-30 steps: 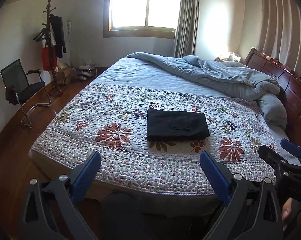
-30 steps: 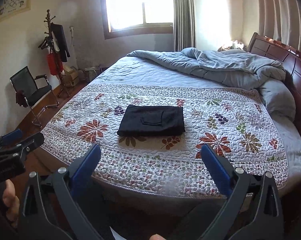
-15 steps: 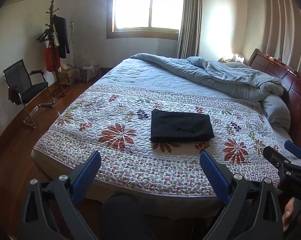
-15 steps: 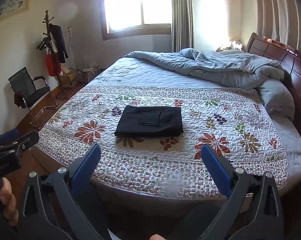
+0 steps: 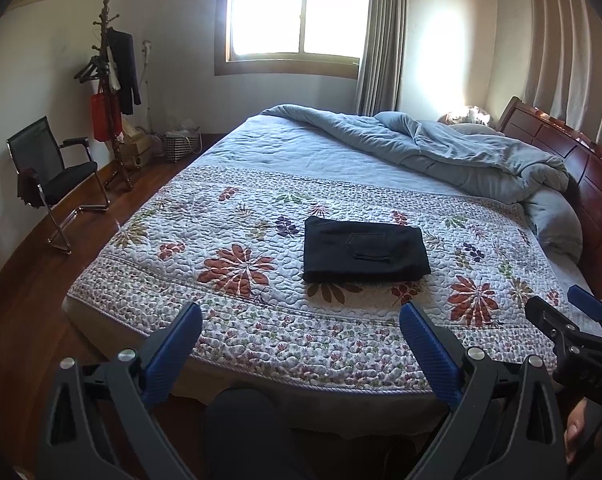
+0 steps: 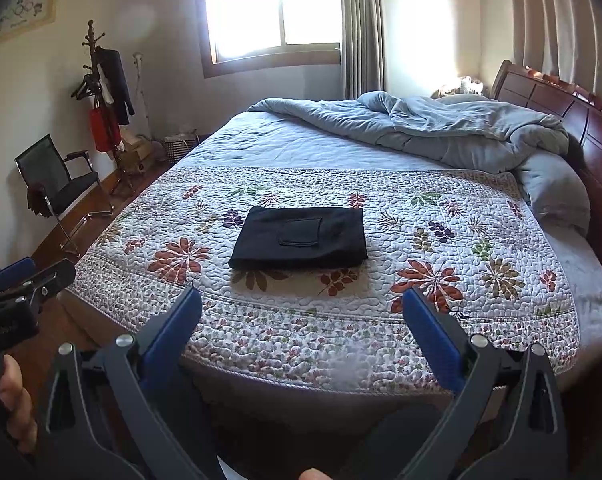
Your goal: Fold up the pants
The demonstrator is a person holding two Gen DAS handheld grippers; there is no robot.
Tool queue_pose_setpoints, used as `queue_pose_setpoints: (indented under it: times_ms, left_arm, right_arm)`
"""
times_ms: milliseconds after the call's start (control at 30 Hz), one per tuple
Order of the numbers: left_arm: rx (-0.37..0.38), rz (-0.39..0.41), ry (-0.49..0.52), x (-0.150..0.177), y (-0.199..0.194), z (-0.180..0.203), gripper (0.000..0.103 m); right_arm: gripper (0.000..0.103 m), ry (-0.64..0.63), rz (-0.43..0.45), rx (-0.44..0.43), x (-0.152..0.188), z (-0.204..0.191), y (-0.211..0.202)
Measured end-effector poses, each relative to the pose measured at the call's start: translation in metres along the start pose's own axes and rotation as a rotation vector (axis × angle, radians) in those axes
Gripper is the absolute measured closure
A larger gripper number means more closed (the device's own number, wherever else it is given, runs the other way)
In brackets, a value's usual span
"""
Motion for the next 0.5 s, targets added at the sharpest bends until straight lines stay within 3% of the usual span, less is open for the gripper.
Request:
queue_pose_setpoints:
  times_ms: [500]
  left_arm:
    - [0.012, -0.014, -0.015, -0.0003, 0.0022, -0.0061, 0.004]
  right_arm:
    - [0.003, 0.007, -0.008, 0.001, 0.0018, 0.0013, 0.0040]
Point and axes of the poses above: each gripper's, at about its wrist camera, not at the fingertips, and y roughly the way its jaws point, z to its right, x to its underside, the point moved 5 cm from there along y, roughly the way its jaws point, and after that the axes turned 10 degrees about -z, right-handed, at the moved point
